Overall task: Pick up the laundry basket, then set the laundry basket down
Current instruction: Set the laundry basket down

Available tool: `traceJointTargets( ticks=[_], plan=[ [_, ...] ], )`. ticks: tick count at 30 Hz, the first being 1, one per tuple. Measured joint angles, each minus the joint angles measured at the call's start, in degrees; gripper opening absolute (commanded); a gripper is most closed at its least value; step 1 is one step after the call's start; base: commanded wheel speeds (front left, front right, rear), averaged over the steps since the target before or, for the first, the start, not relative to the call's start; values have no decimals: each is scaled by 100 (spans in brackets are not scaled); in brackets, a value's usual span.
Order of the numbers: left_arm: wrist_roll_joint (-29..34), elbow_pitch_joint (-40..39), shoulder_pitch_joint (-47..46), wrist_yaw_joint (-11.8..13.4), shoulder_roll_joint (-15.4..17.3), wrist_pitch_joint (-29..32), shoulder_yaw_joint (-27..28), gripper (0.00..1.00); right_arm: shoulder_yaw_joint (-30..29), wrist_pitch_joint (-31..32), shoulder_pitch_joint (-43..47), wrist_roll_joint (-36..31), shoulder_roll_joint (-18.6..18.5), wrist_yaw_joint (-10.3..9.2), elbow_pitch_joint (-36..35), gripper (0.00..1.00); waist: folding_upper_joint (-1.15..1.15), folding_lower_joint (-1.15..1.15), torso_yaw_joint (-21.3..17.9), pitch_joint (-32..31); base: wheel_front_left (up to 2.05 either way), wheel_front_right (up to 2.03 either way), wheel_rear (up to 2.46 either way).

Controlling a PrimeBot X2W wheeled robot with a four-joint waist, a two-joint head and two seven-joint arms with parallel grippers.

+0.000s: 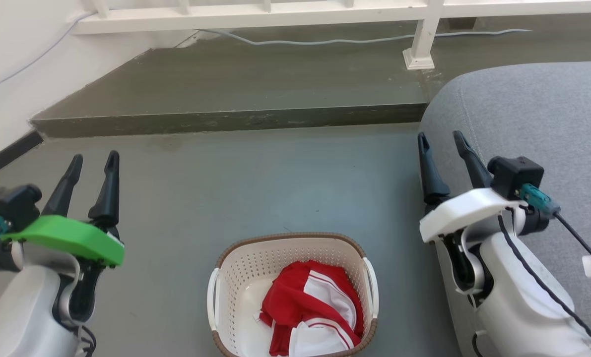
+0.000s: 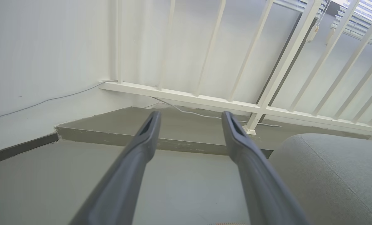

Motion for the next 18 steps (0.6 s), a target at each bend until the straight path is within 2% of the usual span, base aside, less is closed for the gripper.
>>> traceJointTargets(
  ticks=[11,18],
  plan=[
    [655,-458,727,3,-191,0,339,100,-164,0,481,-343,-12,0,-305,100,0,0,52,-91,0,0,0],
    [850,-633,1041,2,-341,0,520,100,-267,0,756,-515,-38,0,-331,100,0,0,44,-138,0,0,0]
  ],
)
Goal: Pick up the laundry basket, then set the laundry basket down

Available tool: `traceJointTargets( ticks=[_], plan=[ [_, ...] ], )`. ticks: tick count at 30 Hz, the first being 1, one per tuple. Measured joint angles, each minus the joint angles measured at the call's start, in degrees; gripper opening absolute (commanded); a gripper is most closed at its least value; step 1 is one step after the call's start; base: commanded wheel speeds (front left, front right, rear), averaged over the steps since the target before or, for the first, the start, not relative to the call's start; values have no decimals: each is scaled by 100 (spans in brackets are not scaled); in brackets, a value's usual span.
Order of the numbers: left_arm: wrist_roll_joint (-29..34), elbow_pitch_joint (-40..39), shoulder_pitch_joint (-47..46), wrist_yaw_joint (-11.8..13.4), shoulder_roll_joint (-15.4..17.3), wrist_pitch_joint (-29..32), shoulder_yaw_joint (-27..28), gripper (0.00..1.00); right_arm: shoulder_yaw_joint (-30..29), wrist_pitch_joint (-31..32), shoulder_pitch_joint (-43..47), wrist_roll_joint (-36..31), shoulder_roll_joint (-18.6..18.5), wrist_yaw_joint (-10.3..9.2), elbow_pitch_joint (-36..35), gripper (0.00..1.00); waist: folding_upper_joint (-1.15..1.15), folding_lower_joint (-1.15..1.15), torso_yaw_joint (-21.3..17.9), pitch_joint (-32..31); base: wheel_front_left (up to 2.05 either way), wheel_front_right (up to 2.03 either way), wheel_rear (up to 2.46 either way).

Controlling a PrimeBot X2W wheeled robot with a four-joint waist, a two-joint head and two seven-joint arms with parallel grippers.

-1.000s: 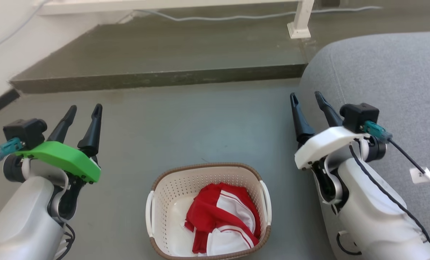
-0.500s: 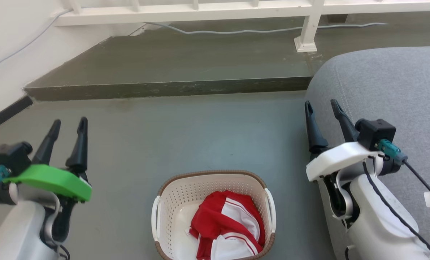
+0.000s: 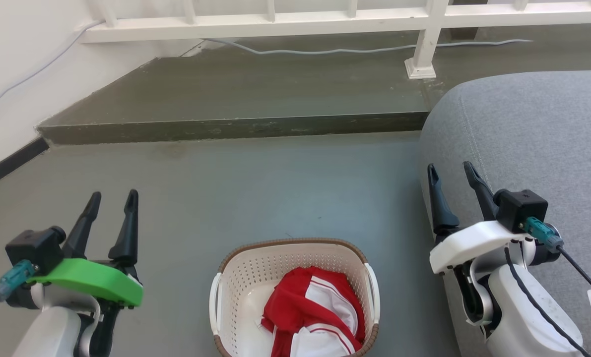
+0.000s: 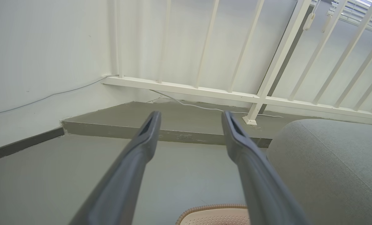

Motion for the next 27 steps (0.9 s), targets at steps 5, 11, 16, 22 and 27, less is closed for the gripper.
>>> traceJointTargets(
  ticks=[5,11,16,22,27],
  plan=[
    [187,-100,146,-5,-44,0,125,100,-62,0,98,-16,8,0,-60,100,0,0,-14,-27,0,0,0],
    [271,-189,299,-34,-176,0,191,100,-77,0,142,-66,24,0,-166,100,0,0,-27,-40,0,0,0],
    [366,-223,393,-75,-210,0,301,100,-100,0,212,-67,36,0,-194,100,0,0,-35,-27,0,0,0],
    [495,-294,459,-114,-280,0,367,100,-109,0,219,-119,56,1,-244,100,0,0,-43,0,0,0,0],
    [525,-330,475,-134,-353,0,442,100,-135,0,246,-129,62,1,-290,100,0,0,-53,23,0,0,0]
  ],
)
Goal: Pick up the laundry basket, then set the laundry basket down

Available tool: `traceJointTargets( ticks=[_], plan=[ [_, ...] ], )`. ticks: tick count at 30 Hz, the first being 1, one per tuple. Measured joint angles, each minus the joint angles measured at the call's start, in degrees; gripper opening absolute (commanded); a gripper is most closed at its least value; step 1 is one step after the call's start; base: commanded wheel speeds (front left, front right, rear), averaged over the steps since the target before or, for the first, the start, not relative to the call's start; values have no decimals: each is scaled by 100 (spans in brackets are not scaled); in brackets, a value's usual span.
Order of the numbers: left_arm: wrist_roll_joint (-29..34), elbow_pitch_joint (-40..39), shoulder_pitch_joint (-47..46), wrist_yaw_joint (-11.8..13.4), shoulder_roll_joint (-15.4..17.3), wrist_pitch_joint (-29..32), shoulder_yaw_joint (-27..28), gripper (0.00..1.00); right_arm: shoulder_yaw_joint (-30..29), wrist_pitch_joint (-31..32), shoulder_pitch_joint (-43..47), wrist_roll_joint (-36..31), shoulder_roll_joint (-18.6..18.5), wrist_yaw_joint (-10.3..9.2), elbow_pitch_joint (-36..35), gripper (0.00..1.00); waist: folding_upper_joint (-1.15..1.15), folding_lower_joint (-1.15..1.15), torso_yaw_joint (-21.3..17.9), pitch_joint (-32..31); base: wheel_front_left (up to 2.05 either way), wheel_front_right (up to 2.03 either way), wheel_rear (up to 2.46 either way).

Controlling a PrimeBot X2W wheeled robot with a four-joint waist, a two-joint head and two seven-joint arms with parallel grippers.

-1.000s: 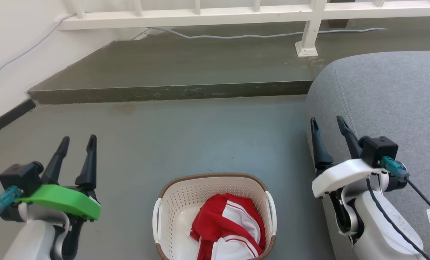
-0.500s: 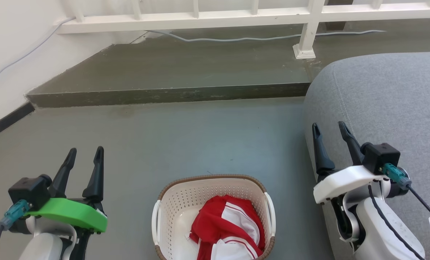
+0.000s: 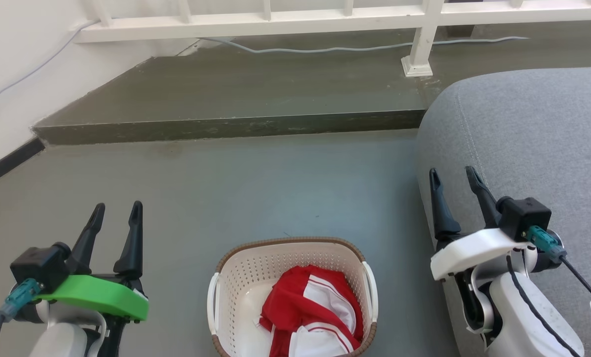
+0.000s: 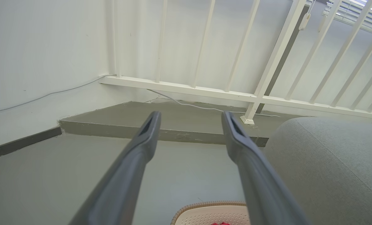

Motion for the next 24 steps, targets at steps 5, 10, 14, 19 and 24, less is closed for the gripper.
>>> traceJointTargets(
  ticks=[5,10,14,19,24],
  plan=[
    [0,199,103,-10,-124,26,-41,0,41,1,186,-12,32,-1,182,0,0,0,-4,8,0,0,0],
    [-79,336,233,-10,-242,80,-79,0,24,9,417,96,64,14,300,0,0,0,-1,5,0,0,0],
    [-355,339,233,-10,-259,136,11,0,-45,57,416,307,98,78,291,0,0,0,9,-6,0,0,0],
    [-738,339,233,-10,-348,267,89,0,-188,174,416,848,134,167,271,0,0,0,20,-19,0,0,0],
    [-988,341,233,-11,-381,368,205,0,-323,268,416,1269,152,236,248,0,0,0,30,-28,0,0,0]
  ],
)
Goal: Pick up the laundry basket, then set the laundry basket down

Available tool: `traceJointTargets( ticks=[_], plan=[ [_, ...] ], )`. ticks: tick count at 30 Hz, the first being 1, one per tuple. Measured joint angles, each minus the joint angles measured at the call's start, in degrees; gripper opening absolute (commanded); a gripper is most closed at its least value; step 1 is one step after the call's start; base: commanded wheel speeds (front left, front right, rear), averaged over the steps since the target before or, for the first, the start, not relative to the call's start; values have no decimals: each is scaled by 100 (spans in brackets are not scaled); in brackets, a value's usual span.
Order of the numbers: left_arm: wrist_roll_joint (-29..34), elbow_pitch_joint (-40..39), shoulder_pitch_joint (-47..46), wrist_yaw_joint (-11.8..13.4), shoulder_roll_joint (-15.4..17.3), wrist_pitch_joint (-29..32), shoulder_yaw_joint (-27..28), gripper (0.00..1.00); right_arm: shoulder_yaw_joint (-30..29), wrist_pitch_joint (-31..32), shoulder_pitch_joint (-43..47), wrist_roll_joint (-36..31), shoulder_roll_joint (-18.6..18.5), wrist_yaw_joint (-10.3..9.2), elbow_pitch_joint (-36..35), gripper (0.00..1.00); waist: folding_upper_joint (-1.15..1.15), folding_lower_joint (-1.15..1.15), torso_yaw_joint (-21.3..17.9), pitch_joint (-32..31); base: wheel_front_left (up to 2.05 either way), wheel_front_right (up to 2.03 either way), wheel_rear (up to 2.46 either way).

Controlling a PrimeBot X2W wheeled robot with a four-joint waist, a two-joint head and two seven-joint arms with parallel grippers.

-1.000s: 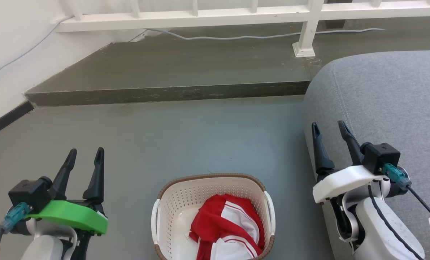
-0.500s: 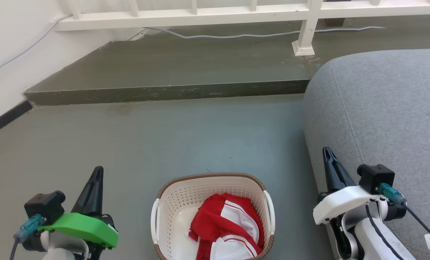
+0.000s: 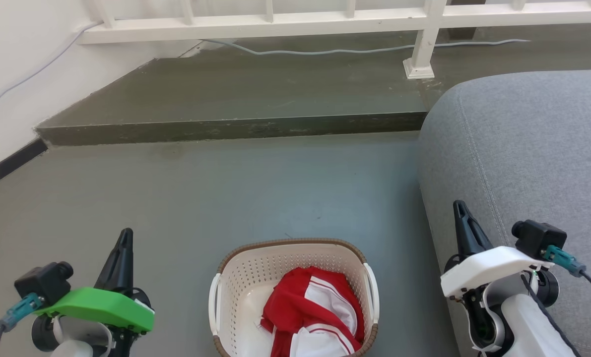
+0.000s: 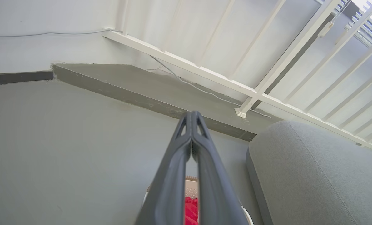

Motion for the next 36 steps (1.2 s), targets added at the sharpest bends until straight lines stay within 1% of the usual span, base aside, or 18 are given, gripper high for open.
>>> traceJointTargets(
  ticks=[8,11,13,16,26,36],
  plan=[
    [-469,11,0,-27,-48,167,134,0,-211,172,0,553,15,114,-25,0,0,0,16,-15,0,0,0],
    [-539,13,0,-33,-77,194,191,0,-250,226,0,692,21,120,-26,0,0,0,20,-19,0,0,0],
    [-666,15,0,-34,-110,248,225,0,-303,272,0,831,27,170,-29,0,0,0,23,-22,0,0,0],
    [-858,19,0,-35,-154,304,257,0,-392,336,0,1049,30,188,-30,0,0,0,29,-28,0,0,0],
    [-1399,32,0,-42,-207,495,445,0,-632,541,0,1766,37,356,-34,0,0,0,48,-47,0,0,0],
    [-1954,53,0,-60,-333,716,630,0,-895,719,1,2481,64,472,-36,0,0,0,66,-67,0,0,0]
  ],
)
